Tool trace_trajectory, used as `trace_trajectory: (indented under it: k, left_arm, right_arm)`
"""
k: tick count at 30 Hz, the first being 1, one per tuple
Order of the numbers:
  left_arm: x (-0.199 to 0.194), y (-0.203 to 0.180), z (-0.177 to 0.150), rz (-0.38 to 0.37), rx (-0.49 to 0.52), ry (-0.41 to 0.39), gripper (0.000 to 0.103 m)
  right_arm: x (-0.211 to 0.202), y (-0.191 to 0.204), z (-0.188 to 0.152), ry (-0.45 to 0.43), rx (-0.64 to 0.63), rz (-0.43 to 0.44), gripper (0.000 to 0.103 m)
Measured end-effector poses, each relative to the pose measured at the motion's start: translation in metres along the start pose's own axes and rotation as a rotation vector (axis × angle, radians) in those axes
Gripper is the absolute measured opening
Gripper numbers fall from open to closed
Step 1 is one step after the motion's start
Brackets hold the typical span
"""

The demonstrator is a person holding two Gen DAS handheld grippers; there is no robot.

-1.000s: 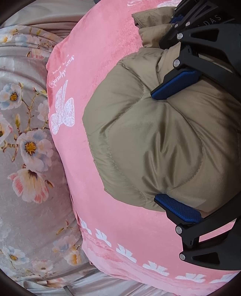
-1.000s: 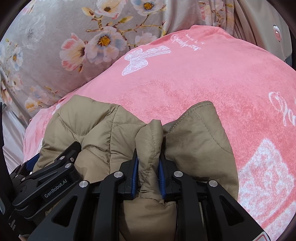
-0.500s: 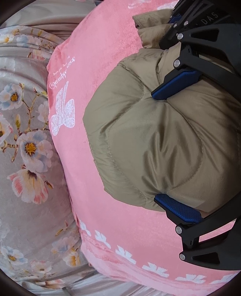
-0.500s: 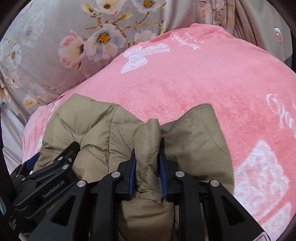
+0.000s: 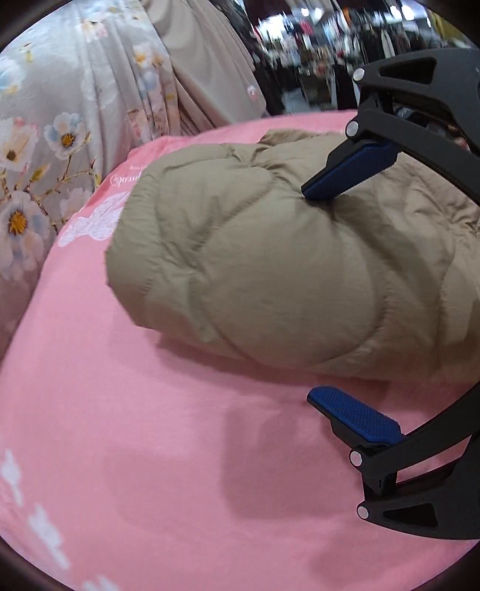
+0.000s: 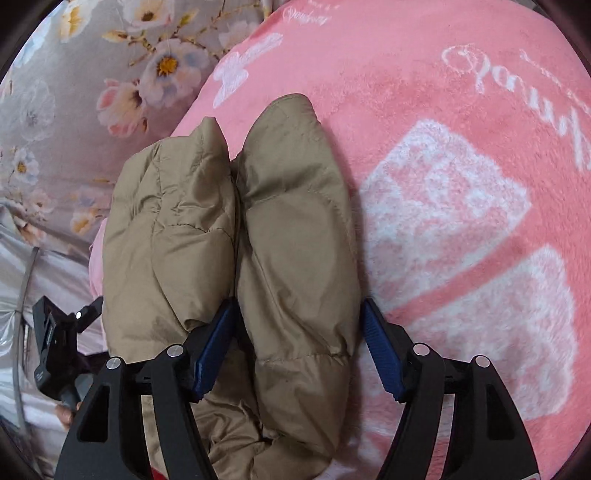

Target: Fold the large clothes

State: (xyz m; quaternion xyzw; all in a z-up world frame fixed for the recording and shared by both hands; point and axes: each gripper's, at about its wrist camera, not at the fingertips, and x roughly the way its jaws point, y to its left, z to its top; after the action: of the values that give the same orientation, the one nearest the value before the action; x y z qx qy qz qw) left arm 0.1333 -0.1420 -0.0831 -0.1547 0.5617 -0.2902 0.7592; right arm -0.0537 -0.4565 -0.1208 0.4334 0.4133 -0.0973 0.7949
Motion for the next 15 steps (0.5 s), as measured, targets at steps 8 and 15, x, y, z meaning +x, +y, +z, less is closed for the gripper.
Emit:
trace_trajectory:
  k: [8, 15]
  left_arm:
    - [0.012, 0.006, -0.013, -0.121, -0.003, 0.044, 0.098]
    - [-0.005, -0.018, -0.006, -0.091, 0.146, -0.005, 0.073]
  right_arm:
    - [-0.004, -0.022, -0.006, 0.036, 0.07, 0.138, 0.069]
    - [-0.02, -0.028, 0.005, 0.038, -0.004, 0.219, 0.022]
